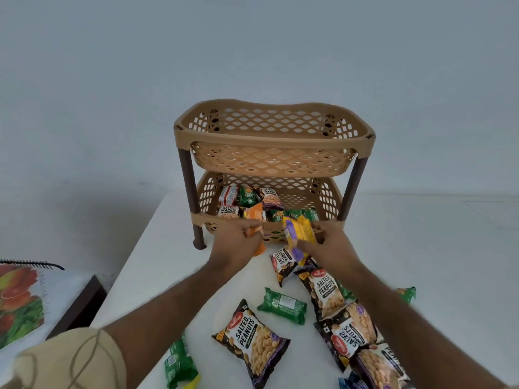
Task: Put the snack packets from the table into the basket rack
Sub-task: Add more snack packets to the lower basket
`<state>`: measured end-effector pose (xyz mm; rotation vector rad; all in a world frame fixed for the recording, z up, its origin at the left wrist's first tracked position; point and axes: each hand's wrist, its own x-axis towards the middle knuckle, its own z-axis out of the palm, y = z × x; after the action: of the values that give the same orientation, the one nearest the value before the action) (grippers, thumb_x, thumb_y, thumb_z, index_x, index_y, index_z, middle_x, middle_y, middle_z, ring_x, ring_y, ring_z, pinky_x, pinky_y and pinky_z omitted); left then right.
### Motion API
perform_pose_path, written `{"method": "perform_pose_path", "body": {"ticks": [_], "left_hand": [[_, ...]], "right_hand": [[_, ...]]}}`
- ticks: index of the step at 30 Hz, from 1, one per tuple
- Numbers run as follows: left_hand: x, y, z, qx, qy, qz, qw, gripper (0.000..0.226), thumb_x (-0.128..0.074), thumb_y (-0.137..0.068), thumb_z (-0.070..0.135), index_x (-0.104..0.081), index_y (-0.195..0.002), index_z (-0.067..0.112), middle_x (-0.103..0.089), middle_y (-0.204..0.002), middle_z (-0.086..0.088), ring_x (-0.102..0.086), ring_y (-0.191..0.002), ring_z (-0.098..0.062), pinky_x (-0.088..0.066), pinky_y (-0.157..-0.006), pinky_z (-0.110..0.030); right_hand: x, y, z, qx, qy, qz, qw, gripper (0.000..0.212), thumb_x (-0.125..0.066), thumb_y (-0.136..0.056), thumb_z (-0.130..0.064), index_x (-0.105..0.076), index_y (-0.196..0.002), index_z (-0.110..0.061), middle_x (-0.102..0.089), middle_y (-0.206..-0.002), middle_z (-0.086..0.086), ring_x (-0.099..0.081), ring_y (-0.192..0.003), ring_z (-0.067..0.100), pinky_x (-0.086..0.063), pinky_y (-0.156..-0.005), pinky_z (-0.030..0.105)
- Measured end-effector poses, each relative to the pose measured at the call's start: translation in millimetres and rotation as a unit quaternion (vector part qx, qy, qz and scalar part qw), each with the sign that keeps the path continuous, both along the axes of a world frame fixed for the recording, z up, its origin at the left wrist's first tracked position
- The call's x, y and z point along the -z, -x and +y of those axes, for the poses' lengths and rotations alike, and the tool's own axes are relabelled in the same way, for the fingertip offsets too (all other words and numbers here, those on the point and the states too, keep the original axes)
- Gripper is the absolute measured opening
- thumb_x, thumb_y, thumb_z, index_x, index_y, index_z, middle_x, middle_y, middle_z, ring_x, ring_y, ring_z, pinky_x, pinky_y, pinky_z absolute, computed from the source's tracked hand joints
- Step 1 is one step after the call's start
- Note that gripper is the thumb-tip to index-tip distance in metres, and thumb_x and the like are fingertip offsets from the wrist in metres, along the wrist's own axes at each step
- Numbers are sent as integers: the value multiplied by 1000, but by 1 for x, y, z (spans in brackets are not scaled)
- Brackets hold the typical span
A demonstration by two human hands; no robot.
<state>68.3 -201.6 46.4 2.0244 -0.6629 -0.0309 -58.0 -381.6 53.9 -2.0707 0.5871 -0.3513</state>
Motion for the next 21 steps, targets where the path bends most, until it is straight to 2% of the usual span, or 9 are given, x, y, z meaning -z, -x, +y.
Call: {"method": "perform_pose_path", "body": {"ticks": [2,6,8,10,12,14,16,19,21], "left_hand": [[-9,-2,-19,25,0,-27,999,28,-67,-89,22,-74,-116,21,-73,-106,5,-59,-80,4,-43,-66,-9],[-17,-14,-59,44,-18,-16,999,30,-66,-90,24,-73,-119,19,-73,-113,-1,-66,-95,-11,-49,-78,-19],[-18,-25,-79,44,-36,-2,998,31,-65,-90,24,-72,-120,19,-73,-115,-3,-68,-98,-17,-52,-80,-23],[-16,-39,-97,47,-48,5,998,32,-65,-90,25,-71,-121,16,-71,-119,-5,-67,-102,-19,-50,-81,-22],[-14,-54,-114,43,-63,5,997,28,-65,-90,27,-75,-113,14,-74,-111,-7,-69,-95,-19,-48,-73,-20],[-10,-69,-130,25,-85,20,996,20,-64,-90,27,-79,-94,14,-76,-89,-4,-67,-74,-15,-46,-56,-16],[-5,-84,-145,0,-79,54,995,20,-66,-88,23,-76,-76,12,-69,-67,1,-62,-59,-13,-43,-43,-15],[2,-101,-166,-31,-39,120,991,23,-72,-84,13,-68,-62,18,-70,-69,0,-70,-69,-19,-62,-64,-34],[7,-108,-179,-49,-49,102,992,27,-71,-82,13,-60,-59,20,-63,-64,3,-66,-68,-19,-59,-67,-35]], "right_hand": [[-8,-9,-13,34,-7,-15,999,39,-79,-77,-39,-67,-111,-24,-75,-92,-5,-69,-71,11,-52,-60,30],[-22,-30,-25,82,-7,-35,996,11,-77,-77,-38,-67,-83,-36,-67,-64,-22,-60,-53,-7,-40,-50,19],[-27,-44,-26,105,5,-28,994,16,-73,-79,-33,-59,-71,-36,-63,-62,-19,-61,-57,0,-36,-48,20],[-28,-57,-27,108,13,-1,994,11,-66,-80,-29,-57,-74,-26,-64,-69,-7,-61,-62,17,-36,-49,25],[-26,-68,-28,96,30,23,995,10,-60,-80,-25,-54,-74,-21,-61,-69,1,-59,-61,23,-35,-48,26],[-23,-76,-29,92,46,37,994,10,-58,-82,-22,-52,-74,-19,-59,-68,1,-57,-60,24,-32,-46,25],[-19,-83,-32,101,55,44,992,10,-57,-84,-22,-56,-88,-13,-61,-77,5,-58,-66,25,-32,-47,25],[-14,-89,-39,127,61,51,989,28,-58,-88,-24,-53,-108,-6,-62,-92,9,-61,-78,29,-41,-58,30],[-12,-91,-44,141,68,58,986,34,-57,-89,-25,-48,-115,-4,-63,-98,13,-62,-84,33,-48,-66,38]]}}
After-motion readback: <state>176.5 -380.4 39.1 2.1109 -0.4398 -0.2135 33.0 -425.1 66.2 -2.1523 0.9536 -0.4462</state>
